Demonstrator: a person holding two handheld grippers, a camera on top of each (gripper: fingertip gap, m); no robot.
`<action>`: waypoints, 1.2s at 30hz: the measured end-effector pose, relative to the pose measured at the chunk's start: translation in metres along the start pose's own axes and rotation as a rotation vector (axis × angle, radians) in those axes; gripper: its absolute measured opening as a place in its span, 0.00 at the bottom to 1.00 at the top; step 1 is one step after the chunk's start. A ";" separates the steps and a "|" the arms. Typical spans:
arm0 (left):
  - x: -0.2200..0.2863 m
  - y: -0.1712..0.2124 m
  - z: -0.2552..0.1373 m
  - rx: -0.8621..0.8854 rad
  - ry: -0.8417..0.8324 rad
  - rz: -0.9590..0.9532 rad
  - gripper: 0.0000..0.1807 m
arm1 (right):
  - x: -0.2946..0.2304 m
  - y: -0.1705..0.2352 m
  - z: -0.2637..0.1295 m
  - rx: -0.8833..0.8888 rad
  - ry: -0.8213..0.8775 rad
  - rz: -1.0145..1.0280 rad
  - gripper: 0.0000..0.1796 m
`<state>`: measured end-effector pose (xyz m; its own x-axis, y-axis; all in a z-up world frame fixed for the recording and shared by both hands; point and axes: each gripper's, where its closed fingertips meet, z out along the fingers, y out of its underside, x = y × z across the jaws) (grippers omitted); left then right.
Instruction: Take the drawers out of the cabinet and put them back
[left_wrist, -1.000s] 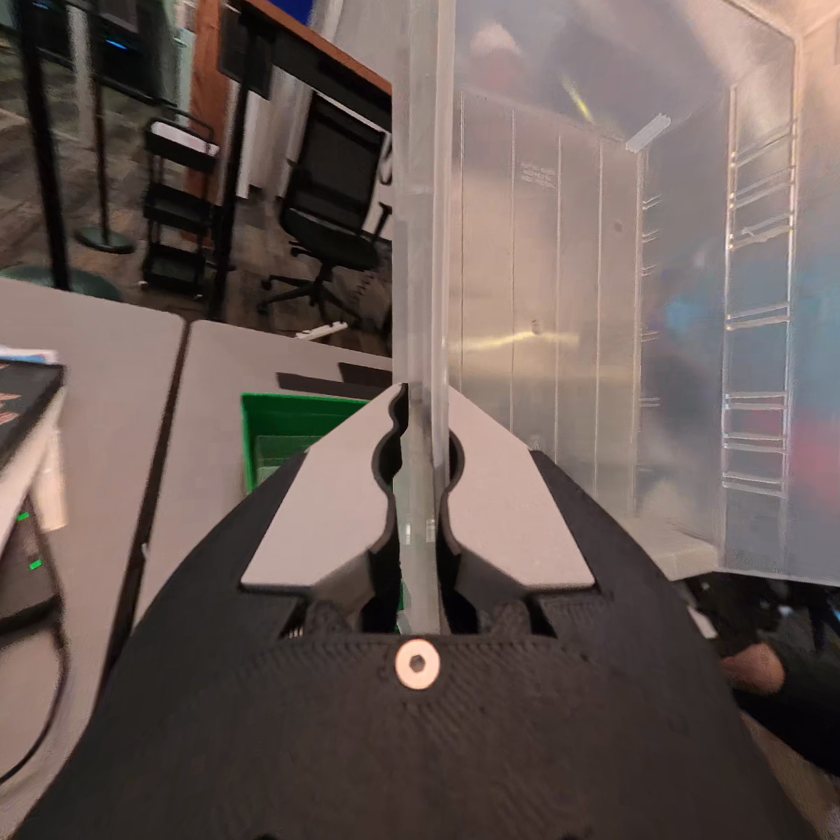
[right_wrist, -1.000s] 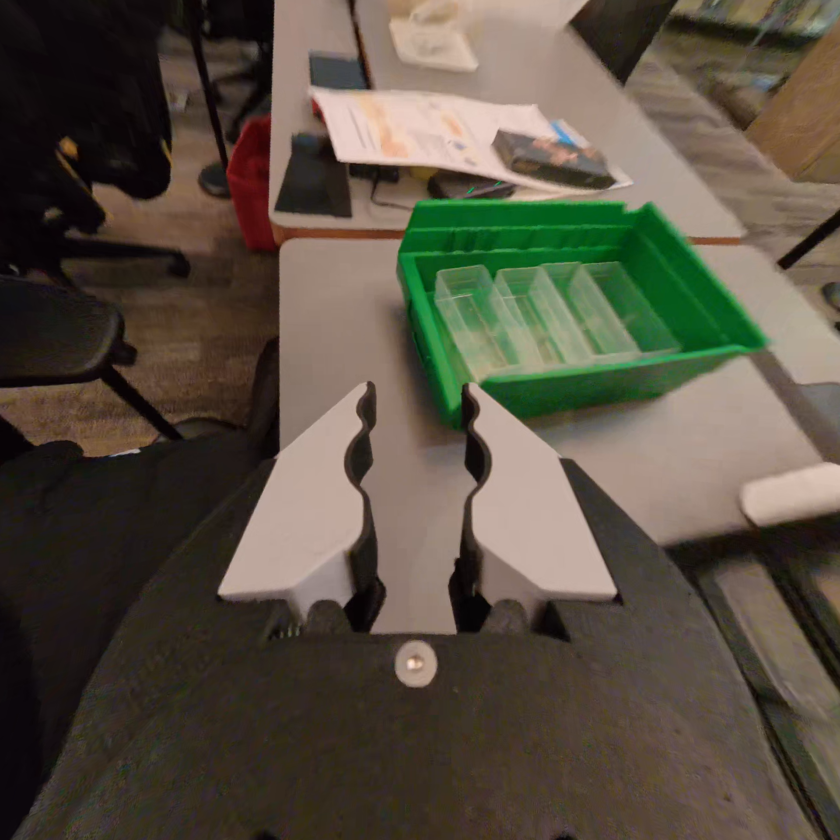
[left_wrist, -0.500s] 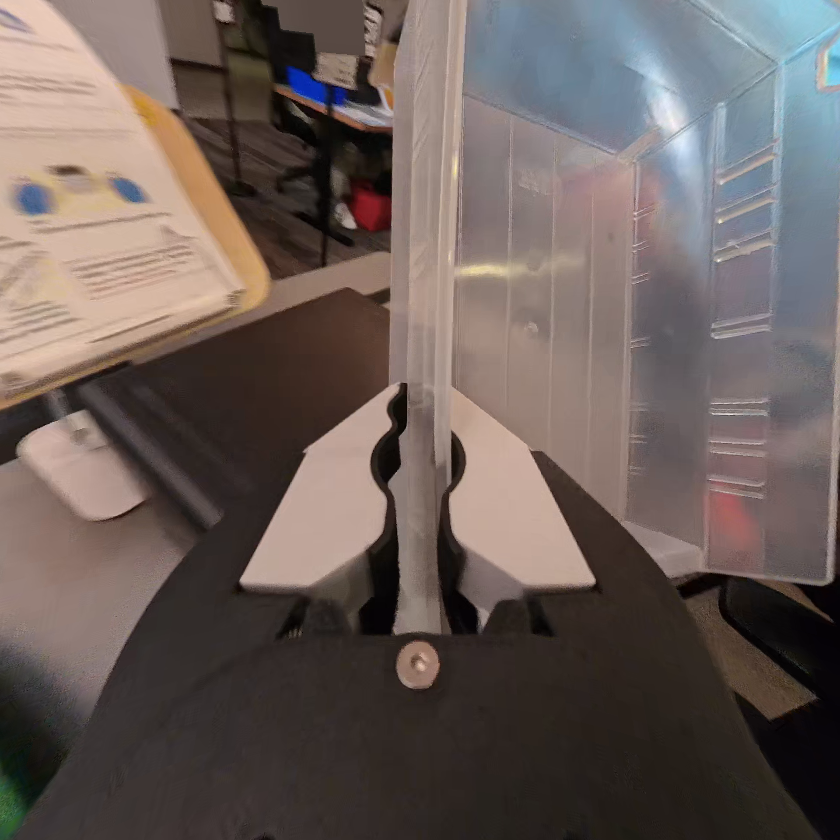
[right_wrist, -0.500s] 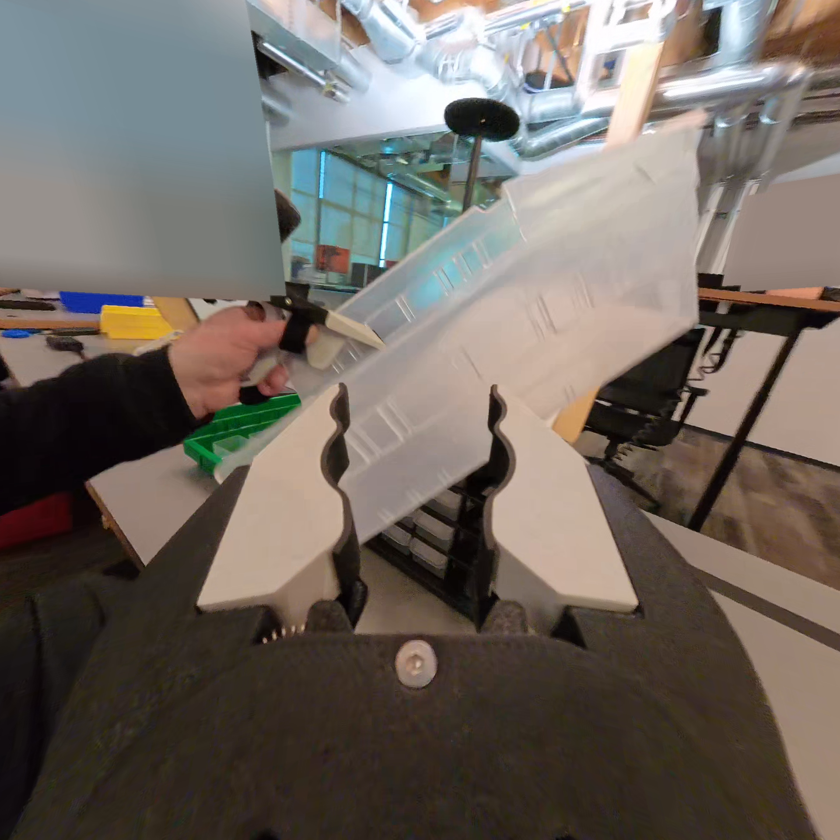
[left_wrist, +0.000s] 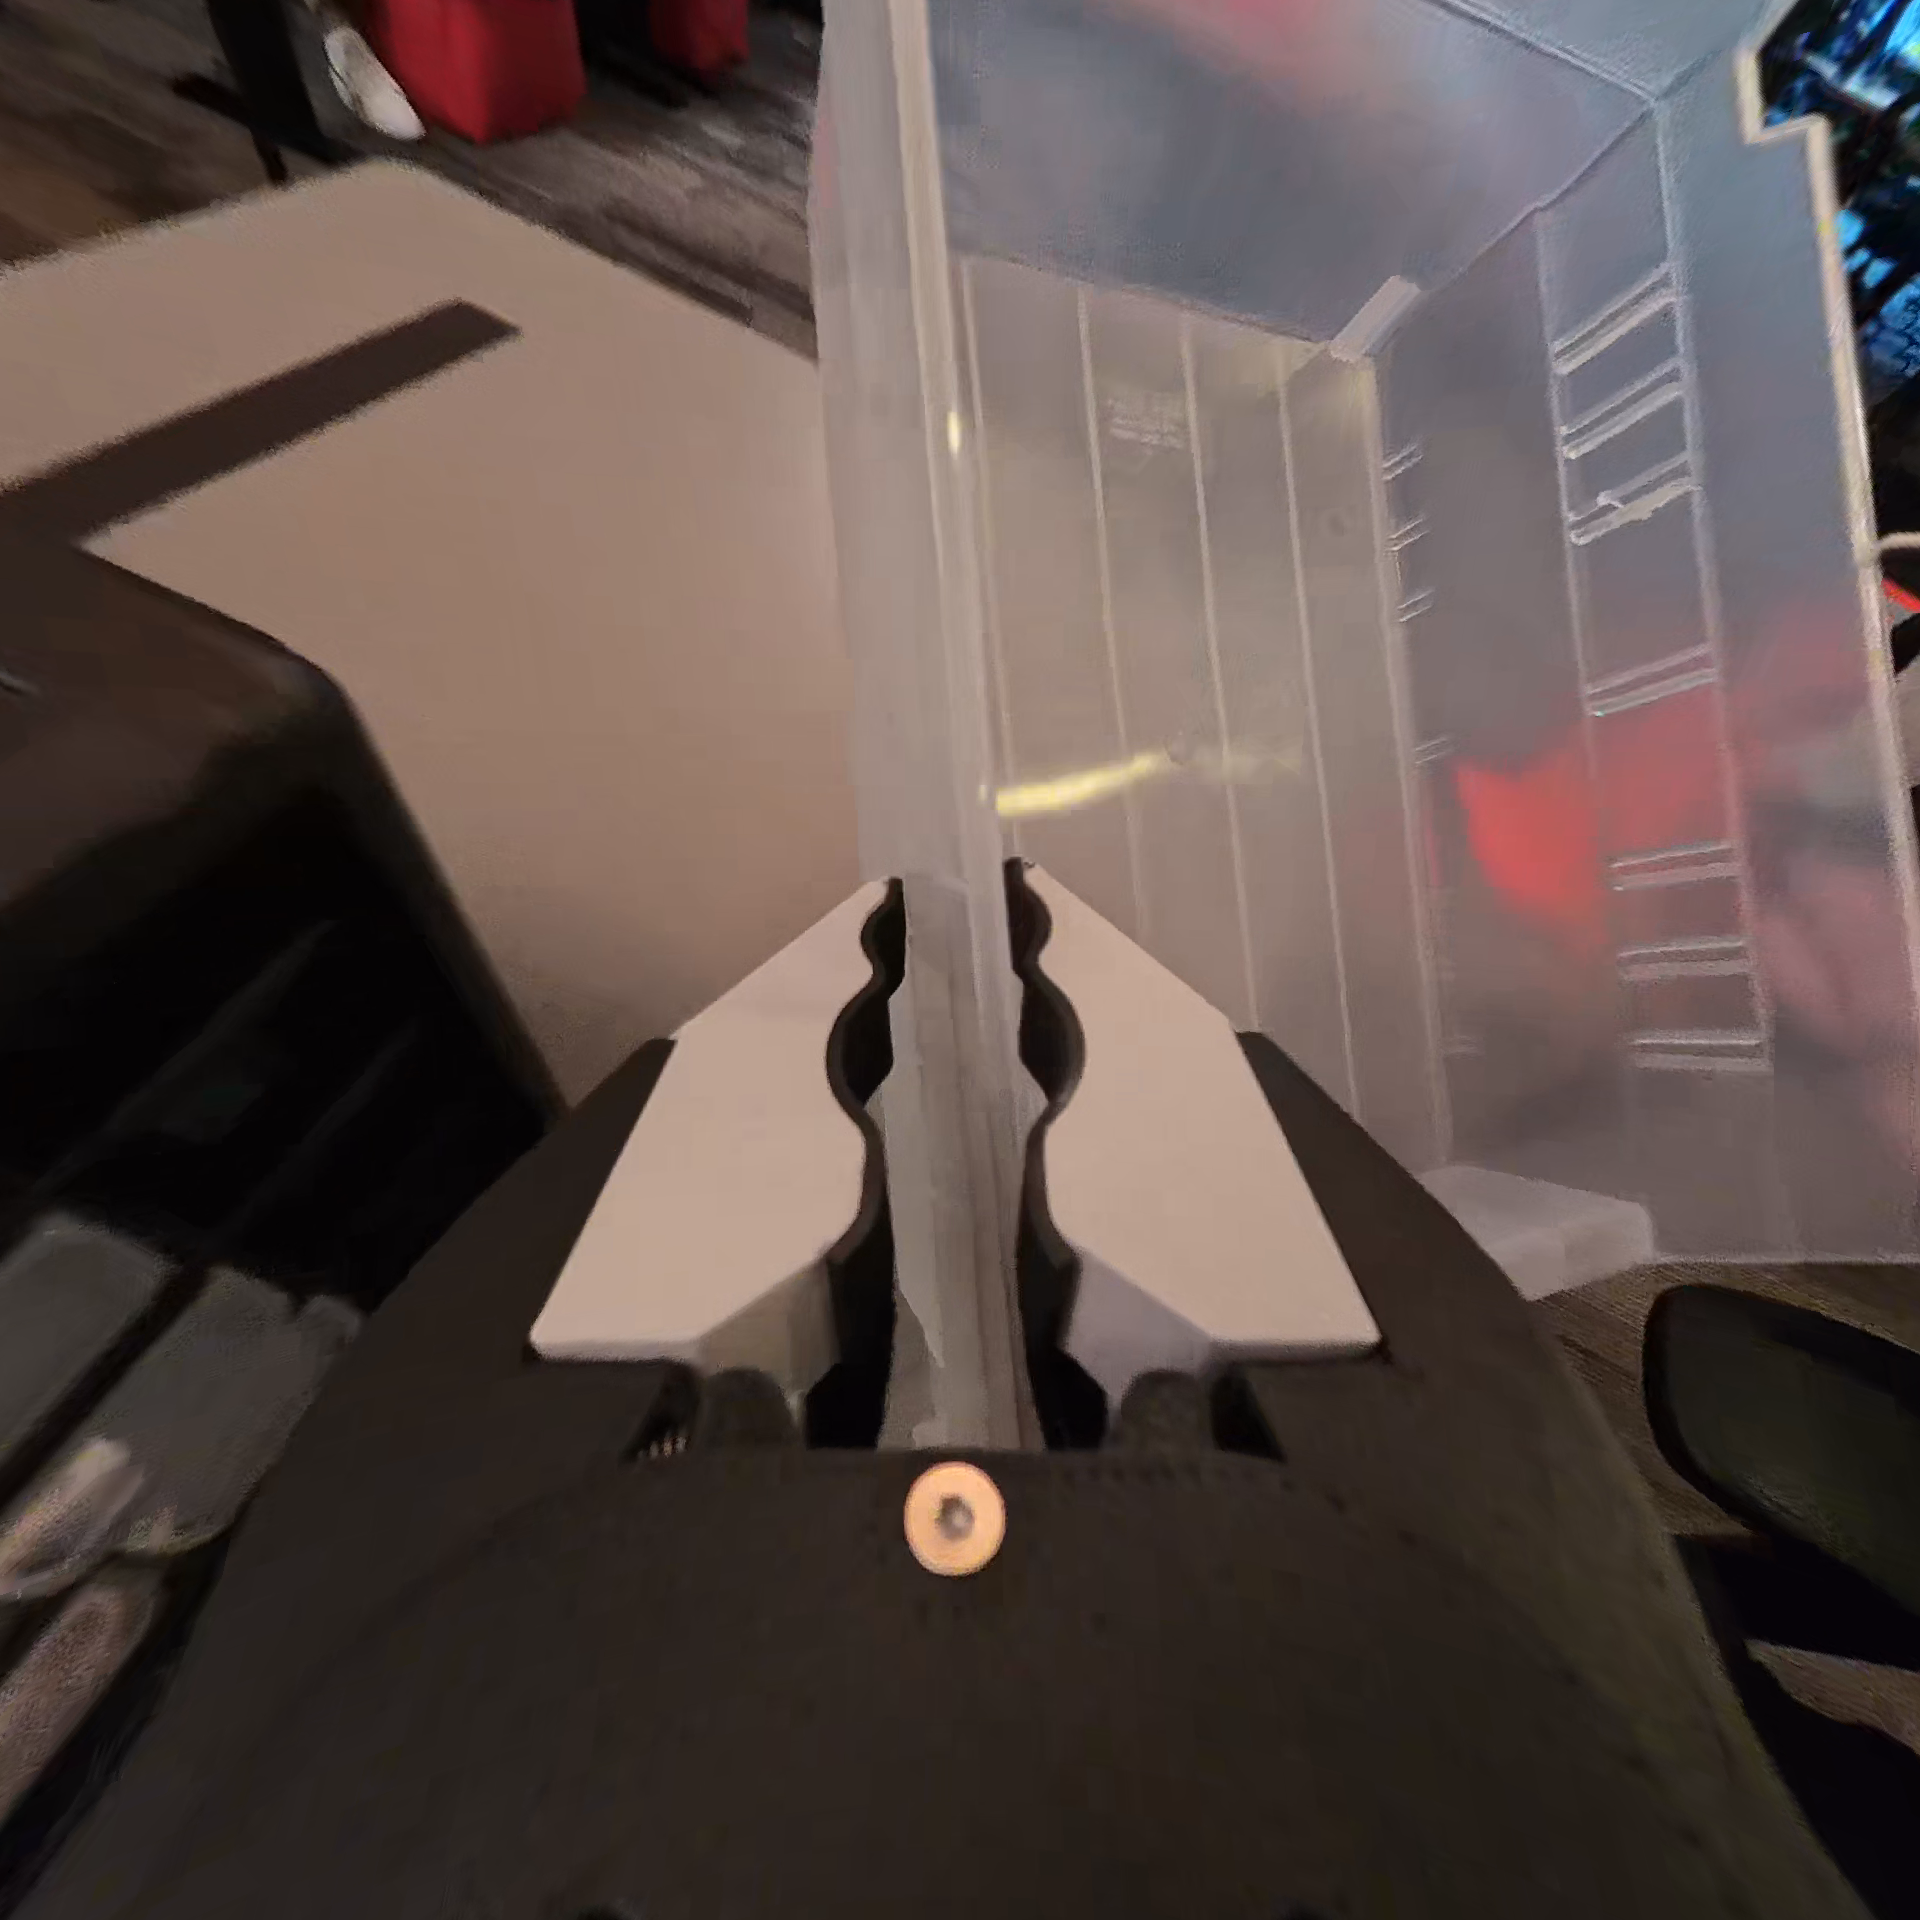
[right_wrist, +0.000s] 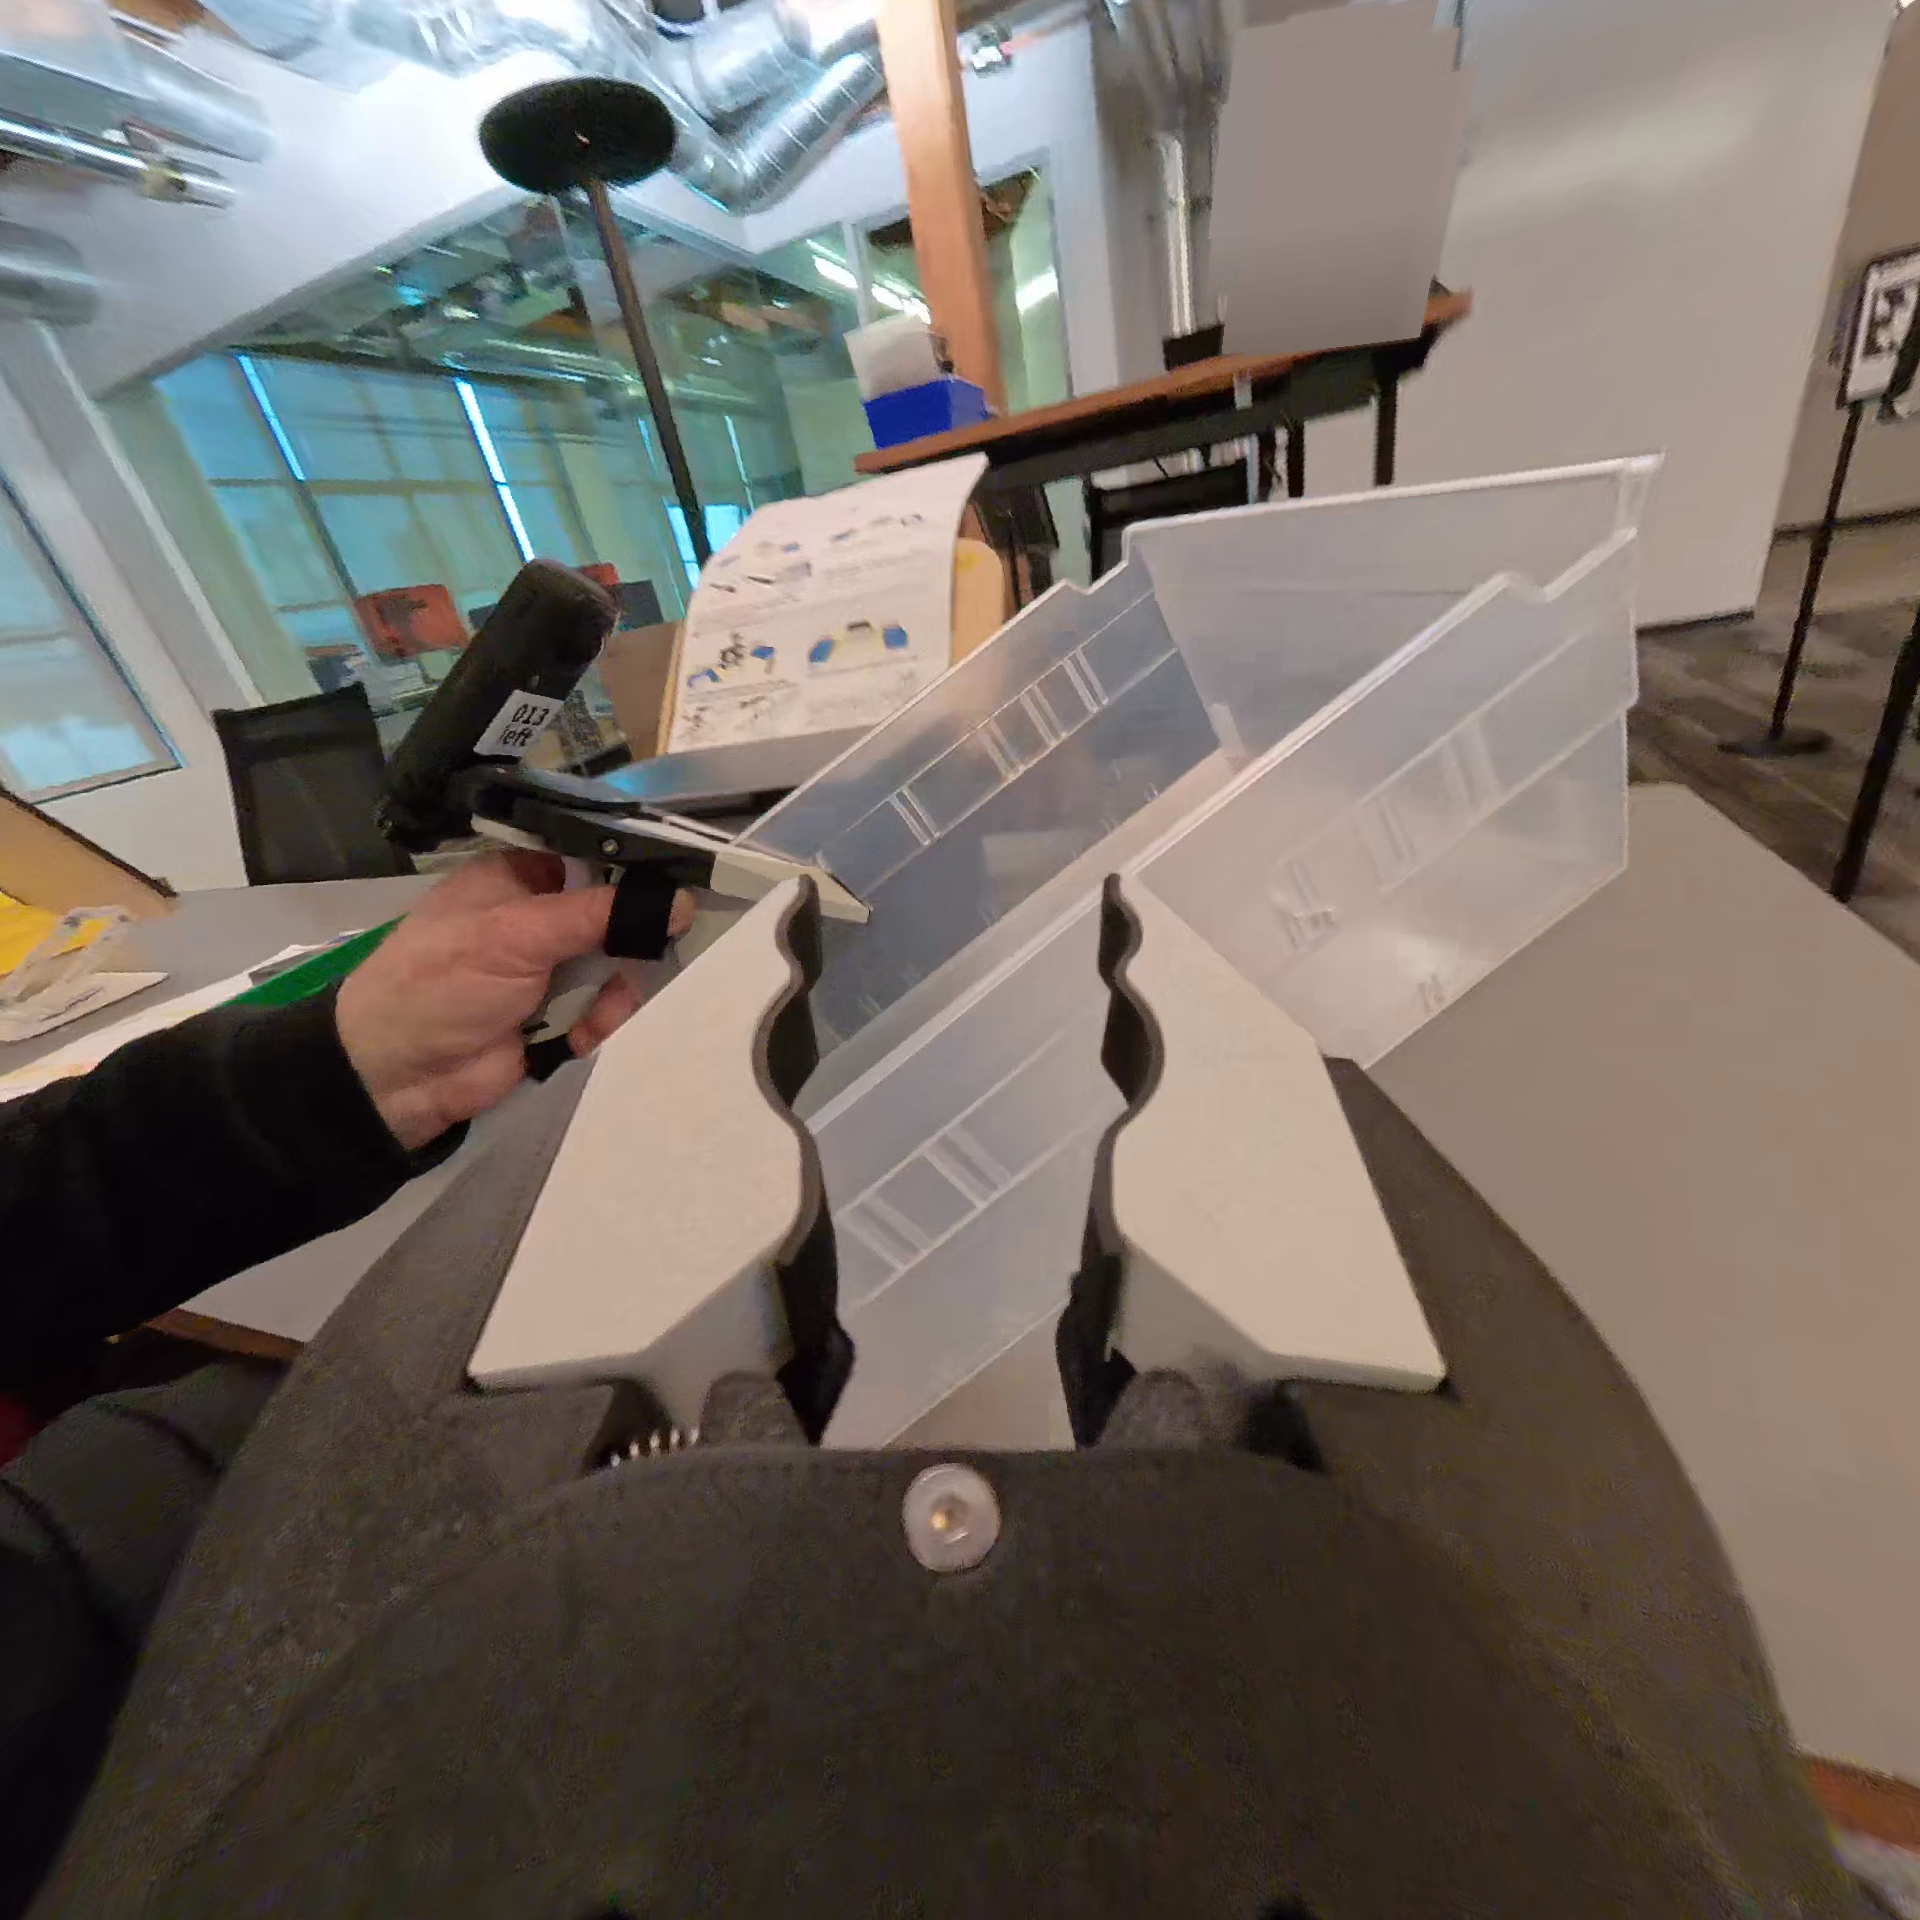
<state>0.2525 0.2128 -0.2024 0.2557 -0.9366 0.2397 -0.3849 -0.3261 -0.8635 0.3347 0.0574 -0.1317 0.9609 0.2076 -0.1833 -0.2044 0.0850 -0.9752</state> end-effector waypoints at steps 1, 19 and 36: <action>0.000 0.010 0.010 -0.024 0.003 -0.012 0.10 | 0.008 0.007 0.000 -0.015 0.015 0.023 0.29; 0.002 0.095 0.103 -0.252 0.114 -0.243 0.41 | 0.141 0.104 0.043 -0.281 0.148 0.302 0.24; -0.004 0.051 0.136 -0.121 0.256 -0.436 0.70 | 0.264 0.115 0.126 -0.536 0.258 0.220 0.42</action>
<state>0.3523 0.2178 -0.3079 0.1961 -0.7070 0.6795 -0.3948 -0.6913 -0.6052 0.5413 0.2447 -0.2768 0.9348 -0.0826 -0.3453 -0.3445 -0.4464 -0.8259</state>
